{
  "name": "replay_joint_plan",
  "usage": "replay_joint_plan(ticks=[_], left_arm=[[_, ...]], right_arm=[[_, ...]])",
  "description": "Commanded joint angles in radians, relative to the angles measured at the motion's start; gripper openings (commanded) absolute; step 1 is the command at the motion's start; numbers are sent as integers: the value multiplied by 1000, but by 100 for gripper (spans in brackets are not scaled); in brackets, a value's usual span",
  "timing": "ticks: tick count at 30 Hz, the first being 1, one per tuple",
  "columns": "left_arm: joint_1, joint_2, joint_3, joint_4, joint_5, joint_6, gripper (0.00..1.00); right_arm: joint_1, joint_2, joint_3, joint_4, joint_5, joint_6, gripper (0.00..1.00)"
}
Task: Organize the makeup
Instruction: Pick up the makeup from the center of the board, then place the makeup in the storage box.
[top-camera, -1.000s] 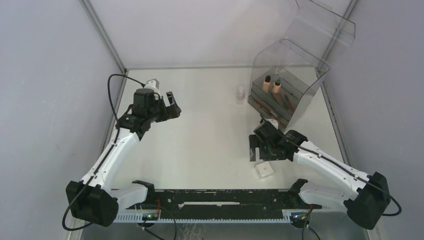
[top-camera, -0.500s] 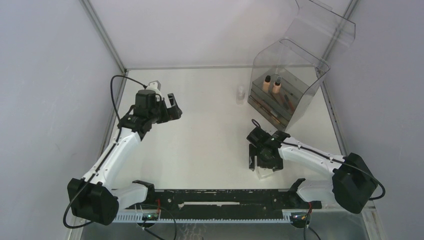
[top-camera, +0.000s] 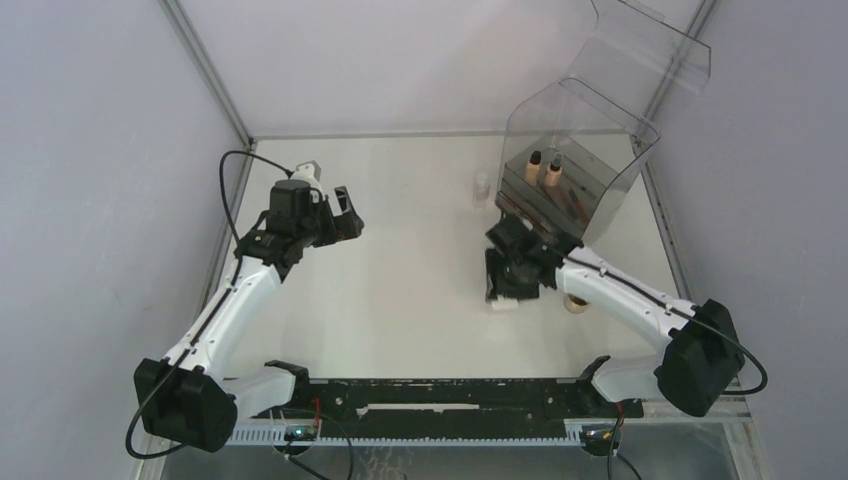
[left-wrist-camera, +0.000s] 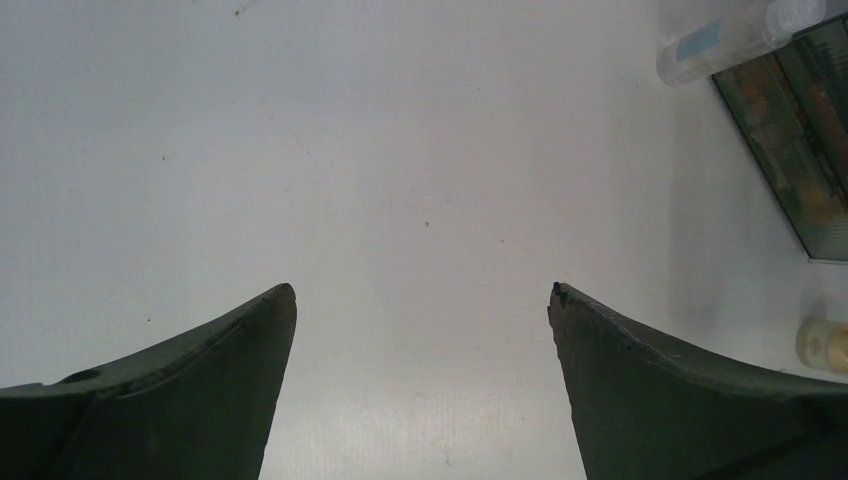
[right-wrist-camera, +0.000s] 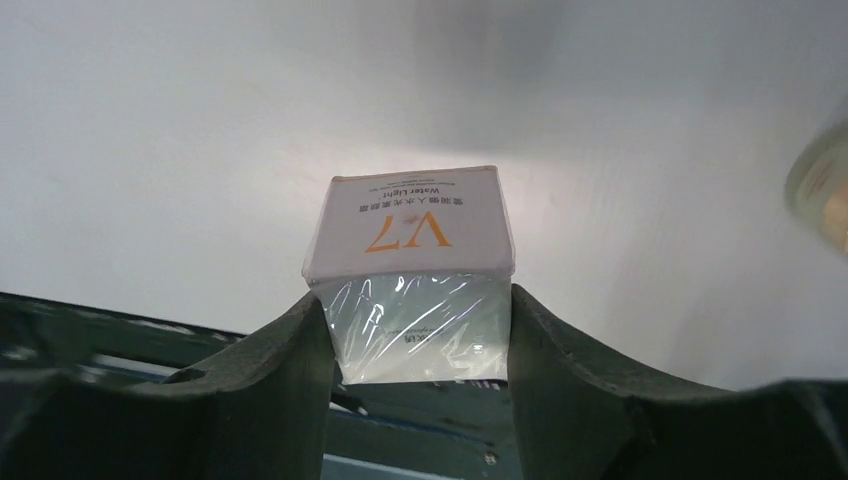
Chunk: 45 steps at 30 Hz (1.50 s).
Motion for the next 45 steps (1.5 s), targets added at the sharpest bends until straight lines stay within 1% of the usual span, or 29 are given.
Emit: replay_joint_plan(ticks=[1, 5, 8, 11, 13, 17, 23, 28, 32, 38, 45], left_arm=[[6, -52, -21, 13, -14, 13, 100], [6, -90, -36, 4, -36, 16, 100], [6, -102, -34, -12, -50, 25, 100], [6, -112, -38, -13, -59, 30, 100], [6, -113, -38, -16, -63, 32, 100], [6, -113, -30, -25, -64, 32, 100], [6, -126, -23, -48, -89, 51, 100], [7, -130, -17, -54, -92, 53, 100], [8, -128, -13, -57, -93, 56, 100], [7, -132, -9, -62, -97, 55, 100], [7, -133, -5, -71, -97, 56, 100]], right_arm=[[-113, 62, 270, 54, -16, -173, 33], [-188, 133, 537, 8, 13, -272, 35], [-272, 184, 708, -45, 54, -343, 35], [-353, 219, 818, -69, 63, -368, 35], [-402, 241, 853, -78, 66, -374, 35], [-483, 282, 891, -81, 69, -400, 35], [-548, 373, 956, -145, 112, -411, 35], [-601, 378, 914, -130, 139, -324, 34], [-629, 363, 847, -77, 138, -274, 34], [-654, 389, 831, -57, 165, -264, 34], [-688, 443, 849, -50, 148, -280, 34]])
